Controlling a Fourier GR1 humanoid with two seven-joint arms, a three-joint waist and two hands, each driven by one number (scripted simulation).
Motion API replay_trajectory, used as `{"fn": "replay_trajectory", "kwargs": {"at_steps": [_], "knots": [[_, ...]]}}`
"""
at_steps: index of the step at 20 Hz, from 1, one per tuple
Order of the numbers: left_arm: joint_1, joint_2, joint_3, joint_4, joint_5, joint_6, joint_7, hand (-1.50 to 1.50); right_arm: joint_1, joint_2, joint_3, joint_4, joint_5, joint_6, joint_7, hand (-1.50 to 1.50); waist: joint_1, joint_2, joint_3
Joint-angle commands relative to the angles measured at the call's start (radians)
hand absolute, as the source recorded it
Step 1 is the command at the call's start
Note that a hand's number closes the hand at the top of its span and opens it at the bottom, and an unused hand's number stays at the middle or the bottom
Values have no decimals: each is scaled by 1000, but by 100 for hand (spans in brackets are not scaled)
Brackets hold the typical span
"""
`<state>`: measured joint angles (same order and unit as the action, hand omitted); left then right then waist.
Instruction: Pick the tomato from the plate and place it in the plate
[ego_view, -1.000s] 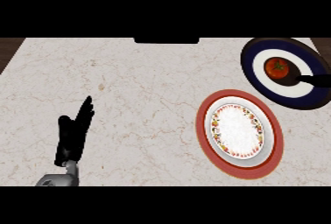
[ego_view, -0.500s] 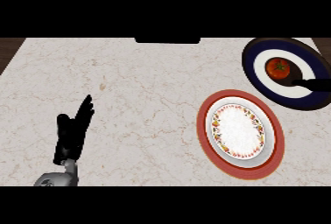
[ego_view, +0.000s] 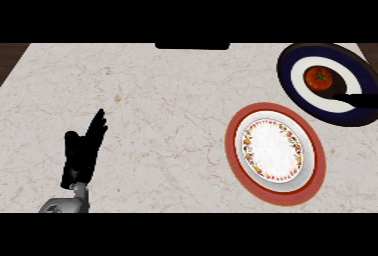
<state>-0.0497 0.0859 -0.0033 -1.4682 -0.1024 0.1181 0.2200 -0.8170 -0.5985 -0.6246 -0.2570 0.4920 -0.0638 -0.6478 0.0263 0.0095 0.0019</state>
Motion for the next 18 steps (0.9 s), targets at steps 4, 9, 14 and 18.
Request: {"fn": "replay_trajectory", "kwargs": {"at_steps": [4,9,14,18], "knots": [[-33,-21,-20,-9,-24,18,46,0,18,-40,-1,28,-19,-51,0,-150,2,2,1],[39,-10,-37,-83,-30,4,43,0,78,-104,-3,53,-26,-12,-54,-150,13,4,2],[-45,-22,1,37,-23,21,8,0,104,-79,-10,62,-48,-56,-70,-150,1,4,1],[33,-10,-4,-19,-5,-10,-24,0,85,-135,-32,71,-69,-47,-64,-150,18,8,3]]}}
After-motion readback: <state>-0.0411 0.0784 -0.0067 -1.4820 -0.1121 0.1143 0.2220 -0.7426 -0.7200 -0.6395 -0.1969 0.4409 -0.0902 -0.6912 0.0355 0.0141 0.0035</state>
